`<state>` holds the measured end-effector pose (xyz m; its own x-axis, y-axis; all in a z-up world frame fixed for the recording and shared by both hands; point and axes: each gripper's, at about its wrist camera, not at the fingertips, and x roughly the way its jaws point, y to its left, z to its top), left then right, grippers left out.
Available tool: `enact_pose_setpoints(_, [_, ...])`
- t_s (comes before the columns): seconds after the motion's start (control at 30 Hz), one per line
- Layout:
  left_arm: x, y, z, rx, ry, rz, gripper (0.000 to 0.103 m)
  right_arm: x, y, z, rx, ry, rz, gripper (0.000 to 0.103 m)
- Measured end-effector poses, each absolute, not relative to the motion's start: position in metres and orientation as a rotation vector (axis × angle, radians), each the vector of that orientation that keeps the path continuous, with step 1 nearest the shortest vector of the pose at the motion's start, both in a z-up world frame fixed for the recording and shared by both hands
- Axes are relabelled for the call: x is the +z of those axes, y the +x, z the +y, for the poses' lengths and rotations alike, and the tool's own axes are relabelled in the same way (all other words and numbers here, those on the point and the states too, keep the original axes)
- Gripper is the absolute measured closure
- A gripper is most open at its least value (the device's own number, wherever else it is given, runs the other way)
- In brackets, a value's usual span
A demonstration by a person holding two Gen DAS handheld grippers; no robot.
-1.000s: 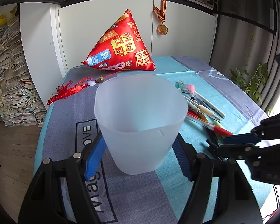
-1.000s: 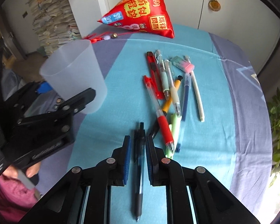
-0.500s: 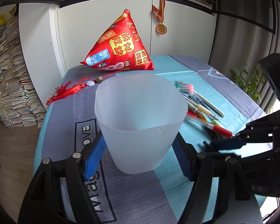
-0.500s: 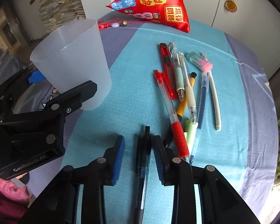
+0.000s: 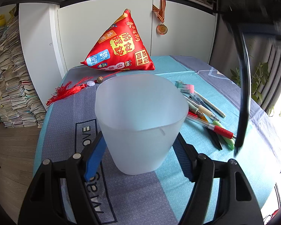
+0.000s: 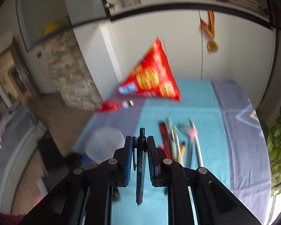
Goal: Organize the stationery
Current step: 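Lift the black pen with the right gripper and drop it into the cup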
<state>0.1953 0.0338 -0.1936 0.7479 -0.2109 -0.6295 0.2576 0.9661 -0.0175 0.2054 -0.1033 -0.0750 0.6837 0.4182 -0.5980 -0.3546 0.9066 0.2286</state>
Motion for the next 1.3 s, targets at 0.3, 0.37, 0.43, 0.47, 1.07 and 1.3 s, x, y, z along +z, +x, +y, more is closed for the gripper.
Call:
enact_pose_setpoints(0.3, [-0.195, 0.196, 0.033, -0.261, 0.072, 0.682, 0.034, -0.025, 0.214, -0.084, 0.498, 0.147, 0.517, 0.087])
enact_pose_setpoints(0.37, [-0.195, 0.196, 0.033, -0.261, 0.072, 0.682, 0.034, -0.022, 0.219, -0.08, 0.52, 0.164, 0.476, 0.087])
enact_pose_setpoints(0.43, [-0.195, 0.196, 0.033, -0.262, 0.072, 0.682, 0.033, -0.025, 0.226, -0.077, 0.536, 0.175, 0.459, 0.087])
enact_pose_setpoints(0.47, [-0.195, 0.196, 0.033, -0.262, 0.071, 0.682, 0.033, -0.029, 0.231, -0.074, 0.542, 0.175, 0.464, 0.087])
enact_pose_setpoints(1.07, [-0.196, 0.196, 0.031, -0.259, 0.076, 0.681, 0.034, -0.106, 0.222, -0.077, 0.583, 0.125, 0.709, 0.087])
enact_pose_setpoints(1.3, [-0.195, 0.195, 0.033, -0.259, 0.075, 0.683, 0.033, -0.111, 0.198, -0.096, 0.568, 0.132, 0.688, 0.075])
